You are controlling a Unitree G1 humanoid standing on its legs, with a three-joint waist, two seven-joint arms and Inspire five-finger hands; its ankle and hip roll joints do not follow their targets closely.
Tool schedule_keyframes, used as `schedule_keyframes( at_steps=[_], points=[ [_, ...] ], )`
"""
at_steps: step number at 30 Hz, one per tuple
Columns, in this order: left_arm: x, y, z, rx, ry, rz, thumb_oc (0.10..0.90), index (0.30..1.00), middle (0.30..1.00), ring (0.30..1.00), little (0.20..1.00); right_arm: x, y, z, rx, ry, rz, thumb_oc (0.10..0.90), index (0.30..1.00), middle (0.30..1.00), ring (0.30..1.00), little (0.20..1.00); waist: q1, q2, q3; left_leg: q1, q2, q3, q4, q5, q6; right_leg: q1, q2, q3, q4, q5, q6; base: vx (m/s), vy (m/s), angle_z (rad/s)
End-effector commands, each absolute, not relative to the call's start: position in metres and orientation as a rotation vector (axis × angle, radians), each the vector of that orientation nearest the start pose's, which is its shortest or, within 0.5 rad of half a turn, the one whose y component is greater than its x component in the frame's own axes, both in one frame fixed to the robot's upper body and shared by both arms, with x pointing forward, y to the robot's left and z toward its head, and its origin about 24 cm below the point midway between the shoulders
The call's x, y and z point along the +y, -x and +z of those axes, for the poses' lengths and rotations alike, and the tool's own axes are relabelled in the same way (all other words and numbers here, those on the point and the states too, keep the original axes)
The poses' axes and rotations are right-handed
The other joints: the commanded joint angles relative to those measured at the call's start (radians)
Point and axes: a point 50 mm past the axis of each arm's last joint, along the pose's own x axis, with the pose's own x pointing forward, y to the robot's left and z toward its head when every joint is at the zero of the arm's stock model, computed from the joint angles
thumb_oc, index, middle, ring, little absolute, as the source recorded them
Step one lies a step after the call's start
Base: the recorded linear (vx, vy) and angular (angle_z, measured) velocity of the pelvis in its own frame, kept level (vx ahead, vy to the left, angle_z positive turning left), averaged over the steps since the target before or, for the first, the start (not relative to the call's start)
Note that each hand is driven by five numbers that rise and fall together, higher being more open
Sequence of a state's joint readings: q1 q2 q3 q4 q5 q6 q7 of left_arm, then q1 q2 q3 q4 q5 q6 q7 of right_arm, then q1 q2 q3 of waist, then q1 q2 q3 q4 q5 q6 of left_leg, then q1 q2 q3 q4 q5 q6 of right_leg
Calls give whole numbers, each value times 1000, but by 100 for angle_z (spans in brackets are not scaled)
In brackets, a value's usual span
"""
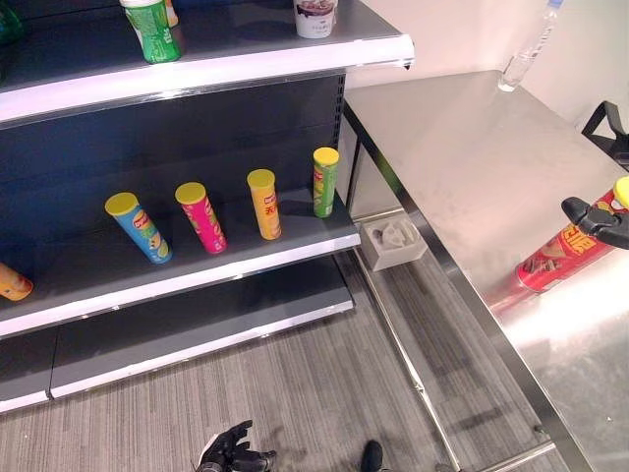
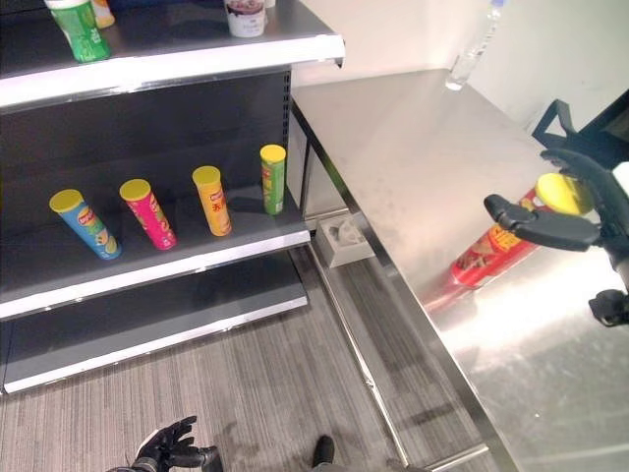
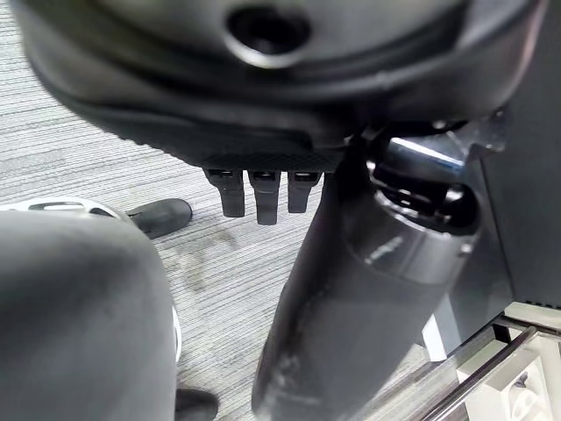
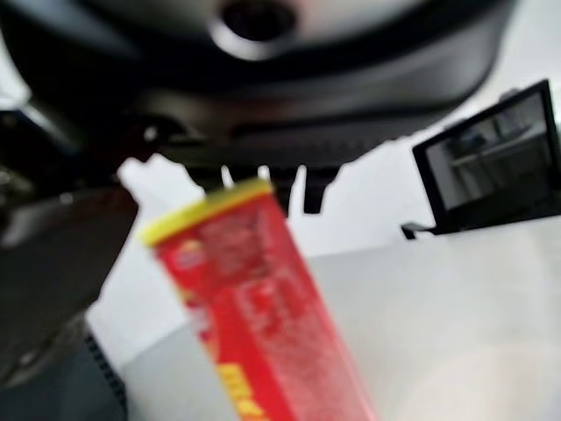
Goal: Put the goods on the table back onto the shelves and tidy them up.
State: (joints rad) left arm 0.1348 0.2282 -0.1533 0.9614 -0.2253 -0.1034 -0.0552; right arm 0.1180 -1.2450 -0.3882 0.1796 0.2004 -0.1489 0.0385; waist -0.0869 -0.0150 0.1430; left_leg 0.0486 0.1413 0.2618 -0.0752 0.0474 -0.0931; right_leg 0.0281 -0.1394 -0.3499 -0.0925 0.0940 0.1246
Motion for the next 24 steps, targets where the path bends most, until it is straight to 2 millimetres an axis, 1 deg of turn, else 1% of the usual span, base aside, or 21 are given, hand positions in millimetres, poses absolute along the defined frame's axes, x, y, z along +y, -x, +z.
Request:
schedule_keyframes(
  at_steps=[1,6,9,13,17,18,24],
  points=[
    [234,-125,-135,893,-109,56,800,900,900,900,900,-382,-215,298,-435,1067,-437,800,900,900,900,900,14,-89,-33,49,36,33,-12,-63,-37,32,28,65,5,-108,27,0,0,0],
    [234,-124,-136,897,-110,64,800,900,900,900,900,-383,-211,302,-506,1022,-508,800,900,900,900,900,14,-84,-37,55,35,34,-12,-66,-35,36,29,66,5,-110,27,0,0,0],
    [235,-124,-135,894,-106,72,800,900,900,900,900,-385,-208,301,-505,1018,-528,800,900,900,900,900,14,-82,-37,56,35,33,-12,-68,-35,36,30,65,5,-111,28,0,0,0],
    [236,-122,-136,899,-107,73,800,900,900,900,900,-388,-206,295,-461,1031,-515,800,900,900,900,900,12,-82,-37,58,34,35,-12,-69,-35,37,30,67,5,-112,28,0,0,0],
    [236,-122,-136,899,-106,69,800,900,900,900,900,-389,-209,289,-428,1032,-491,800,900,900,900,900,13,-82,-36,60,35,37,-12,-69,-35,37,31,68,5,-112,28,0,0,0],
    [235,-123,-135,891,-106,62,800,900,900,900,900,-388,-213,284,-394,1040,-460,800,900,900,900,900,14,-82,-35,58,34,37,-12,-67,-35,36,31,67,5,-111,29,0,0,0],
    [235,-124,-135,892,-108,57,800,900,900,900,900,-386,-217,277,-365,1040,-428,800,900,900,900,900,14,-82,-32,56,35,35,-12,-65,-37,35,30,65,5,-110,28,0,0,0]
  ],
)
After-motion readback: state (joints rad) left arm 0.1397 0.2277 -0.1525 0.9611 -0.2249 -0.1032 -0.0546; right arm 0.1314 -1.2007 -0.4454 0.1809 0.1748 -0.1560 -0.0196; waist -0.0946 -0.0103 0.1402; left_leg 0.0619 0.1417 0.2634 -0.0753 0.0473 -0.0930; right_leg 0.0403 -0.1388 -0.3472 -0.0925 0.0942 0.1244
